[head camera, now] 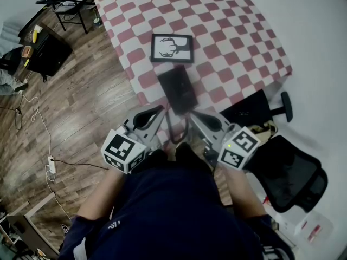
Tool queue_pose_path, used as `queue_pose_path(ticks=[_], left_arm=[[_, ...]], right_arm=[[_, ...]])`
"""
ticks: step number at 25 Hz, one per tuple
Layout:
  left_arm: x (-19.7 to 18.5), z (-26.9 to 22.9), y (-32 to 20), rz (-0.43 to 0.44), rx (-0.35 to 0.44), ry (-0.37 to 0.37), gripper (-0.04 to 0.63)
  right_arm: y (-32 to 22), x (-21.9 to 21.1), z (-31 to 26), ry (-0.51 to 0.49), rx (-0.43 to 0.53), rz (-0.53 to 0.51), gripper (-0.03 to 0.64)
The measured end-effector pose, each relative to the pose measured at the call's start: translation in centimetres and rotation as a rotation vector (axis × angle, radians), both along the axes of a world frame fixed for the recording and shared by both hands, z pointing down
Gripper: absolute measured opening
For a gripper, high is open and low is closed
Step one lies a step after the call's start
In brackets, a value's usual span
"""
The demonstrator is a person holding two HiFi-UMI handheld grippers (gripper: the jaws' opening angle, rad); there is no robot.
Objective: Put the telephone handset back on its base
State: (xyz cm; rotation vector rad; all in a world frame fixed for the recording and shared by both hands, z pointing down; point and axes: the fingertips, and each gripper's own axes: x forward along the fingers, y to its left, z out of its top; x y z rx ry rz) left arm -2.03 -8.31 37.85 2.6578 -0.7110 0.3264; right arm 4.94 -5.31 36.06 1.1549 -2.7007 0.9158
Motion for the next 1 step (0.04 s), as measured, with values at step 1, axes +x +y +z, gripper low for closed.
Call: queue_pose_path(ticks=[1], left_arm=[[0.08,0.05,-0.01,-0.001,0.0,0.0,0.043]], right_arm=[[-0.03,0.06,0.03,0.001,0.001,-0.001,0.015]])
